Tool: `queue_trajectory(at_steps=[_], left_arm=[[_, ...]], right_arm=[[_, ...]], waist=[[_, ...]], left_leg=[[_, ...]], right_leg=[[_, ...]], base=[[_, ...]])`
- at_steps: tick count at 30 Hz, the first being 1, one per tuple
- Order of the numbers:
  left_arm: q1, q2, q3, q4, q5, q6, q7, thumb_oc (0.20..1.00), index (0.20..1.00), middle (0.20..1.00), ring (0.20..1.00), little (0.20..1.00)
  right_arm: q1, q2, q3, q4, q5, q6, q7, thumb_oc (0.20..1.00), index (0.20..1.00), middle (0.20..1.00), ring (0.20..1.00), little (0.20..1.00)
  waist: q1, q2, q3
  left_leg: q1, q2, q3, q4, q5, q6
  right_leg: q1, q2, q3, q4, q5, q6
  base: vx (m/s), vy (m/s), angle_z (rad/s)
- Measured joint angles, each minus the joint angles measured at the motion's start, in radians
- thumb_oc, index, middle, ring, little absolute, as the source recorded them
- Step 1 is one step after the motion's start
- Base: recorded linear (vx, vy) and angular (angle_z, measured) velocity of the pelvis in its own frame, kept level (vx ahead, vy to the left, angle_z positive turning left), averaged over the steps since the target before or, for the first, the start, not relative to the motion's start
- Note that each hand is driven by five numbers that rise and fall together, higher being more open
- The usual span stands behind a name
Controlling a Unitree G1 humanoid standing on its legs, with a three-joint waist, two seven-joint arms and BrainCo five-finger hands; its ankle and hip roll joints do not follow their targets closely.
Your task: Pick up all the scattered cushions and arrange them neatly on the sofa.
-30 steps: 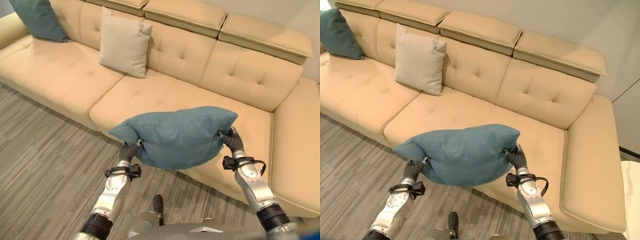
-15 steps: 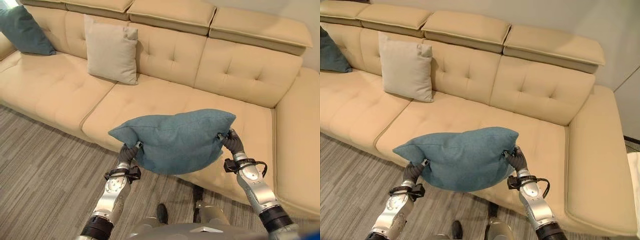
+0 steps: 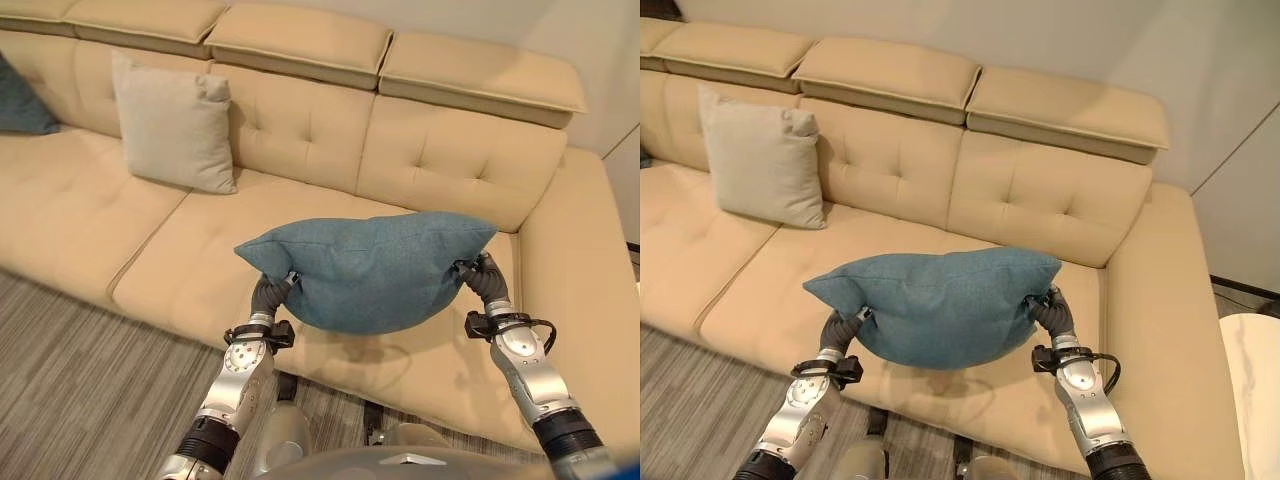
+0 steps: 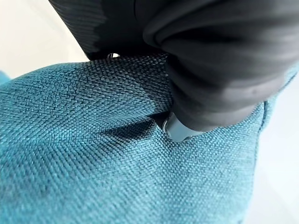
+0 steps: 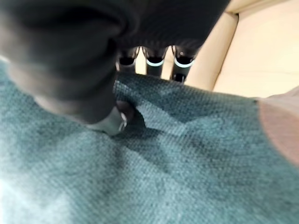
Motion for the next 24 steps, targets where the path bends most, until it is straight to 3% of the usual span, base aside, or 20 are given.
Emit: queue_trajectory(at_steps=[1, 4, 7, 10, 17, 22, 24], left_arm=[[-0.007, 0.015, -0.004, 0.000, 0.002, 0.005, 0.001, 0.200, 0.200, 0.200, 0.200, 0.200], [-0.039, 0.045, -0.002, -0.007, 0.005, 0.005, 0.007, 0.200, 0.200, 0.200, 0.200, 0.200], [-0.104, 0.100, 0.022, -0.016, 0.006, 0.007, 0.057, 0.200, 0.200, 0.200, 0.200, 0.200], [-0.194, 0.135, 0.037, -0.013, 0.006, 0.008, 0.111, 0.200, 0.200, 0.200, 0.200, 0.200], [-0.374, 0.127, 0.030, 0.014, 0.007, -0.011, 0.192, 0.200, 0.200, 0.200, 0.200, 0.200], [-0.665, 0.134, -0.053, 0.256, 0.006, -0.014, 0.279, 0.200, 0.200, 0.200, 0.200, 0.200], [-0.692, 0.134, -0.050, 0.267, 0.005, -0.015, 0.288, 0.200, 0.200, 0.200, 0.200, 0.200]], right_arm=[[0.000, 0.012, 0.000, 0.001, -0.001, 0.004, -0.004, 0.200, 0.200, 0.200, 0.200, 0.200], [-0.001, 0.022, 0.002, -0.001, -0.003, 0.004, -0.005, 0.200, 0.200, 0.200, 0.200, 0.200], [-0.060, 0.059, 0.030, -0.001, -0.041, 0.016, -0.026, 0.200, 0.200, 0.200, 0.200, 0.200], [-0.165, 0.062, 0.080, 0.001, -0.076, 0.037, -0.069, 0.200, 0.200, 0.200, 0.200, 0.200], [-0.319, 0.069, 0.096, 0.006, -0.101, 0.039, -0.184, 0.200, 0.200, 0.200, 0.200, 0.200], [-0.567, 0.048, 0.129, 0.130, -0.110, 0.039, -0.285, 0.200, 0.200, 0.200, 0.200, 0.200], [-0.614, 0.035, 0.140, 0.160, -0.110, 0.039, -0.305, 0.200, 0.200, 0.200, 0.200, 0.200]], waist=[[0.000, -0.008, -0.002], [0.000, -0.029, -0.015], [0.028, -0.034, -0.017], [0.026, -0.030, -0.017], [0.001, -0.019, -0.026], [-0.001, -0.002, -0.026], [0.002, 0.017, -0.012]], left_leg=[[0.034, -0.021, 0.023, -0.040, 0.022, 0.013], [0.046, -0.087, 0.055, -0.059, 0.016, 0.042], [0.061, -0.126, 0.105, -0.064, 0.006, 0.073], [0.064, -0.128, 0.140, -0.066, 0.002, 0.079], [0.022, -0.126, 0.184, -0.065, 0.007, 0.092], [-0.123, -0.113, 0.219, -0.065, 0.043, 0.096], [-0.176, -0.104, 0.220, -0.065, 0.056, 0.088]], right_leg=[[0.002, -0.024, 0.014, 0.011, -0.003, 0.021], [0.000, -0.096, 0.024, 0.008, -0.013, 0.069], [0.003, -0.138, 0.059, -0.014, 0.003, 0.104], [-0.009, -0.144, 0.090, -0.014, 0.012, 0.118], [-0.085, -0.143, 0.131, -0.018, 0.036, 0.121], [-0.241, -0.132, 0.163, -0.019, 0.079, 0.132], [-0.297, -0.123, 0.161, -0.018, 0.089, 0.133]], base=[[0.23, 0.229, -0.45], [0.12, 0.145, -0.15], [0.07, 0.148, -0.31], [0.03, 0.081, -0.35], [-0.05, 0.044, -0.20], [-0.13, -0.009, -0.22], [-0.07, -0.030, -0.06]])
